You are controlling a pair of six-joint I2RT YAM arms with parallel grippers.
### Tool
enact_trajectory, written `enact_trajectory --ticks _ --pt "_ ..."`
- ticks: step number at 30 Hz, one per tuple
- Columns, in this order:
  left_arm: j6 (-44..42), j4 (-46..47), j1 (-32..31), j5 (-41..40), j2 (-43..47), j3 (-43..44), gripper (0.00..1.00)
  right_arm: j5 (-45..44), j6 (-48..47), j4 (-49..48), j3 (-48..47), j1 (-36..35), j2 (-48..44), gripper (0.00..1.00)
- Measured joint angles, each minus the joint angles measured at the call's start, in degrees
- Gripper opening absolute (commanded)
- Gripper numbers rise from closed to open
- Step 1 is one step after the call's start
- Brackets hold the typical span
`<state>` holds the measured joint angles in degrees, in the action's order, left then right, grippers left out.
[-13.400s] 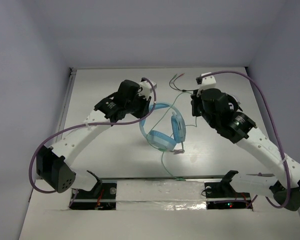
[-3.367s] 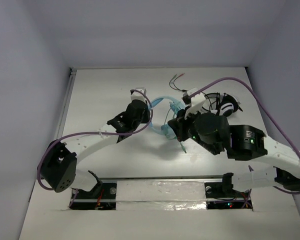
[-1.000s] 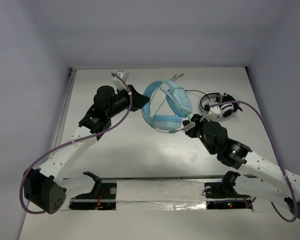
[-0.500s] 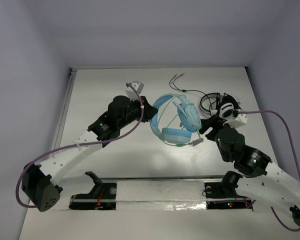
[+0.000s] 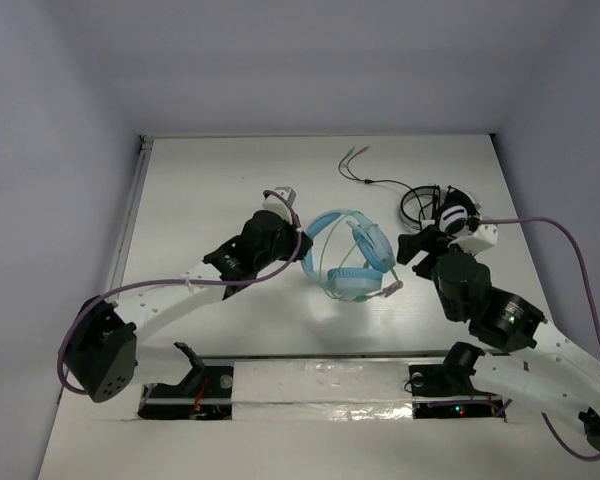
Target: Wrap the headphones
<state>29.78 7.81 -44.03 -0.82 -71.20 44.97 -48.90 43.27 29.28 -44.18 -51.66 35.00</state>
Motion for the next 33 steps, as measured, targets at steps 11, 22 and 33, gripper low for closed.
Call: enact_trajectory --ticks 11,22,33 --pt "2.8 7.5 9.2 -10.8 -11.2 -0.9 0.13 3.7 0.1 -0.1 0.2 0.0 -3.0 1.0" --pt "5.7 11.0 11.4 -13.4 -6.8 -2.8 0.69 5.5 0.1 2.2 -0.2 0.0 -7.3 1.0" --pt "4.9 7.3 11.4 -14.8 16.7 -1.3 0.99 10.0 -2.1 3.3 -4.1 0.0 -11.1 1.0"
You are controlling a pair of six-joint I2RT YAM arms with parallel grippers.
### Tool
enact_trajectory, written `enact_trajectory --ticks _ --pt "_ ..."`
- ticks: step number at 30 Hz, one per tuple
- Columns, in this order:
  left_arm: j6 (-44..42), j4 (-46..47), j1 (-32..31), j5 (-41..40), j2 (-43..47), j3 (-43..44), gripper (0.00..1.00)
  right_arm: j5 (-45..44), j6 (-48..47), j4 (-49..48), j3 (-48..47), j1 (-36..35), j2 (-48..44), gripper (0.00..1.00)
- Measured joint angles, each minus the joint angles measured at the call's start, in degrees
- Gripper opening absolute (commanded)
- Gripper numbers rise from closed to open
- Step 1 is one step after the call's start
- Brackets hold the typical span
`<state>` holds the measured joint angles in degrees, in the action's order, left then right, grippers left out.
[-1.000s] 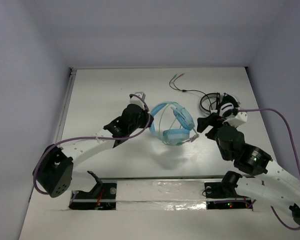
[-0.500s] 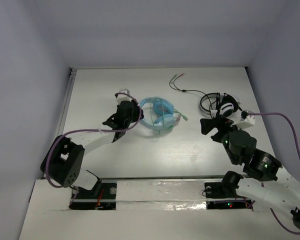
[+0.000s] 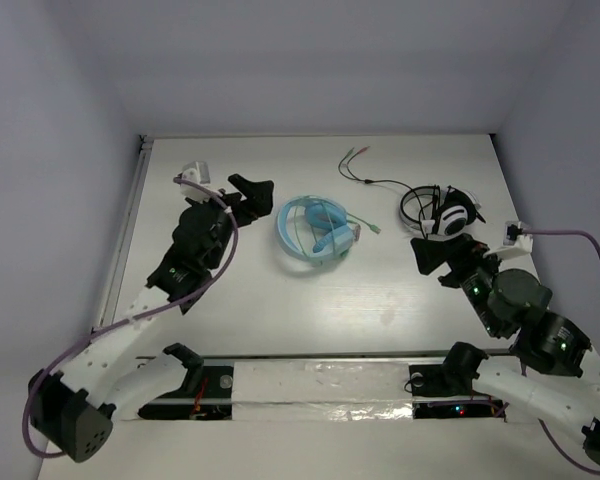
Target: Wrap the headphones
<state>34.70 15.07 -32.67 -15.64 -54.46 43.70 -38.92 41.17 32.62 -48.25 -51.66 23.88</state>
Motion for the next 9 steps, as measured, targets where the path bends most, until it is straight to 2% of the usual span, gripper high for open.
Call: enact_trajectory --ticks 9 --pt "-2.5 -5.1 0.0 1.7 13.1 2.0 0.99 5.3 -2.4 -0.3 -1.2 0.0 -4.5 1.0"
